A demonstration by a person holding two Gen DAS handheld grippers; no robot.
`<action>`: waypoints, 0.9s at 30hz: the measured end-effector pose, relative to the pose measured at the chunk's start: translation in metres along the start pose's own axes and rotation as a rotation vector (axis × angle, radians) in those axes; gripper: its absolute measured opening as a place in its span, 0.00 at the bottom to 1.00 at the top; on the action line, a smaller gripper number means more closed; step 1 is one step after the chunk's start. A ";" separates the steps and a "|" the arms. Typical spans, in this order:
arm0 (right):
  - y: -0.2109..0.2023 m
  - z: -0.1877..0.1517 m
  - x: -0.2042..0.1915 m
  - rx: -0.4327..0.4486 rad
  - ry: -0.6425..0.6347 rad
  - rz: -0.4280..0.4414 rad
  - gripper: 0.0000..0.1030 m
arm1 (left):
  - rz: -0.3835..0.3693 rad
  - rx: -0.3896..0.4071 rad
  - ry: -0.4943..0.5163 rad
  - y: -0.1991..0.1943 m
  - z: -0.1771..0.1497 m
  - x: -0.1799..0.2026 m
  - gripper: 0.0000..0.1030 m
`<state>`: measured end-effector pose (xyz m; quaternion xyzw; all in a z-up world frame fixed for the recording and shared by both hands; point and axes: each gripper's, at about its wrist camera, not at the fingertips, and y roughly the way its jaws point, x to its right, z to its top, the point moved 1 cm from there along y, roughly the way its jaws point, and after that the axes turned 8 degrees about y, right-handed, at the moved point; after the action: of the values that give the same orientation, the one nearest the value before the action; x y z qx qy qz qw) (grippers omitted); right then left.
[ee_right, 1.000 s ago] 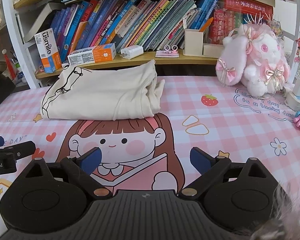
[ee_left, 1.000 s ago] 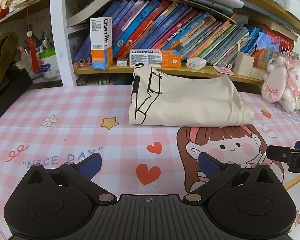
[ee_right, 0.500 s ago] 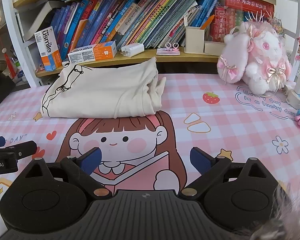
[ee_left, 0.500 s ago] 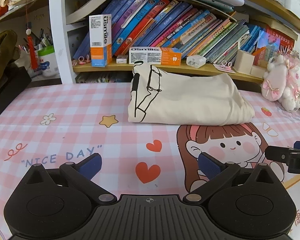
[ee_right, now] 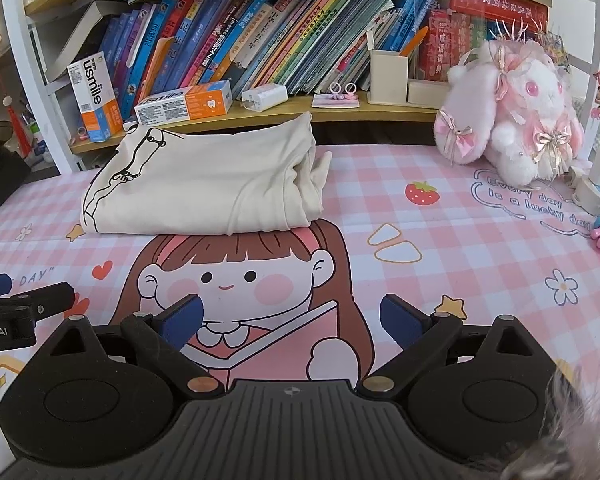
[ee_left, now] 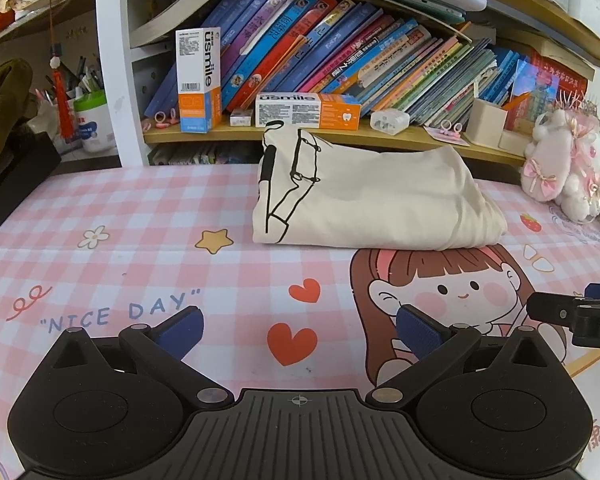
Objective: Fold clothes
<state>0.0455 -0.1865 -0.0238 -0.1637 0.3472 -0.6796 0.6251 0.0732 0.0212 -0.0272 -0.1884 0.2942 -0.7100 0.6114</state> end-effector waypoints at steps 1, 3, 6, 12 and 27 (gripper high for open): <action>0.000 0.000 0.000 -0.001 0.000 0.000 0.93 | 0.000 0.000 0.000 0.000 0.000 0.000 1.00; 0.000 0.000 0.000 -0.001 0.000 0.001 0.93 | 0.000 0.000 -0.001 0.000 0.000 0.000 1.00; 0.000 0.000 0.000 -0.001 -0.003 0.001 0.93 | 0.001 -0.001 -0.001 0.000 0.000 0.000 1.00; 0.000 0.000 0.000 -0.003 -0.004 0.003 0.93 | 0.005 -0.005 -0.001 0.001 0.000 0.001 1.00; 0.001 0.000 0.001 -0.007 -0.006 0.001 0.93 | 0.006 -0.018 -0.005 0.003 -0.001 0.000 1.00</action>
<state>0.0456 -0.1869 -0.0247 -0.1679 0.3477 -0.6775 0.6260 0.0749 0.0210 -0.0298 -0.1947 0.2999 -0.7050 0.6125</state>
